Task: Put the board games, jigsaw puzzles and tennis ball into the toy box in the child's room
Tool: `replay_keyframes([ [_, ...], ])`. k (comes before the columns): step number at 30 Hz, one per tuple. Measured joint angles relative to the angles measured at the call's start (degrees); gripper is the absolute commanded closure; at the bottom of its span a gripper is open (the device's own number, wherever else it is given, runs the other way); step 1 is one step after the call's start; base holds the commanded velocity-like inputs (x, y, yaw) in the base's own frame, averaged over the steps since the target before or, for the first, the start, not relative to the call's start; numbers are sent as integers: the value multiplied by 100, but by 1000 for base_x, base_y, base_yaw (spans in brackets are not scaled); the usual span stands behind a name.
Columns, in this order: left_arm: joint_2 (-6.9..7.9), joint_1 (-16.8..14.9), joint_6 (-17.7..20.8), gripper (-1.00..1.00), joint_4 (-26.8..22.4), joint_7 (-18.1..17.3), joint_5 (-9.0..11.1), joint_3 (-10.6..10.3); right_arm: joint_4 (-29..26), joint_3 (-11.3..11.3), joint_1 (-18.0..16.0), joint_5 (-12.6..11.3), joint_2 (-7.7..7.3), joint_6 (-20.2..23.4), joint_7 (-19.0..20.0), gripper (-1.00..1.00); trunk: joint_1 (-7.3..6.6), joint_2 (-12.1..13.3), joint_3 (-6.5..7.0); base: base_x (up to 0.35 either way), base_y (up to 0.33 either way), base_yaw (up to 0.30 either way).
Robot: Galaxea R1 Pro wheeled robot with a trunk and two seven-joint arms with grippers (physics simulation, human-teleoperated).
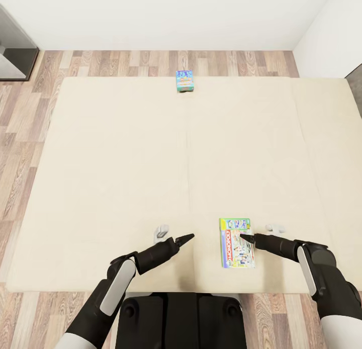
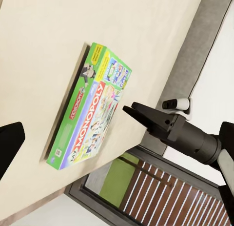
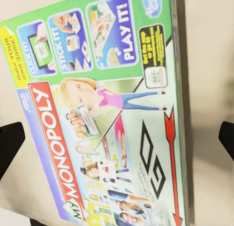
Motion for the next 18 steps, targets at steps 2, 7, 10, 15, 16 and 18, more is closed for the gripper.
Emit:
replay_keyframes([
  [2, -1, 0, 0, -100, -5, 0, 0, 0, -2, 0, 0, 0, 2, 1, -2, -100, 0, 0, 0, 0, 0, 0],
  [7, -2, -2, 0, -100, -13, 0, 0, 0, -5, 1, 0, 1, 5, 0, -13, -100, 0, 0, 0, 0, 0, 0],
  [10, -3, -2, 0, -100, -17, 0, 0, -4, -6, 2, 0, 1, 7, 0, -19, -100, 0, 0, 0, 0, 0, 0],
  [15, -3, -1, 0, -100, -20, 0, 1, -7, -7, 2, 0, 2, 8, -3, -24, -100, 0, 0, 0, 0, 0, 0],
  [16, -3, 0, 0, -100, -20, 0, 1, -7, -7, 2, 0, 3, 8, -3, -25, -100, 0, 0, 0, 0, 0, 0],
  [18, -3, 0, 0, -100, -21, 0, 1, -8, -8, 2, 0, 5, 8, -3, -26, -100, 0, 0, 0, 0, 0, 0],
])
